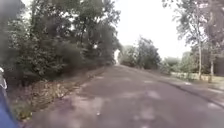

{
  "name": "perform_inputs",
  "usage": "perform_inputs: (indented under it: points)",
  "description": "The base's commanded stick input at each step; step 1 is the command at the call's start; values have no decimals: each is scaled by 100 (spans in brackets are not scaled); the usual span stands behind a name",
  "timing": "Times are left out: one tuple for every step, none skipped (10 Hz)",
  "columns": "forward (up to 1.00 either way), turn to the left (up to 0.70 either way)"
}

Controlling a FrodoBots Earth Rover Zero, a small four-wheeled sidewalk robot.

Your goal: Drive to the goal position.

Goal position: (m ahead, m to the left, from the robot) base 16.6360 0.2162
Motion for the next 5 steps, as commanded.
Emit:
perform_inputs:
  points:
    - [0,0]
    - [0,0]
    - [0,0]
    - [0,0]
    - [0,0]
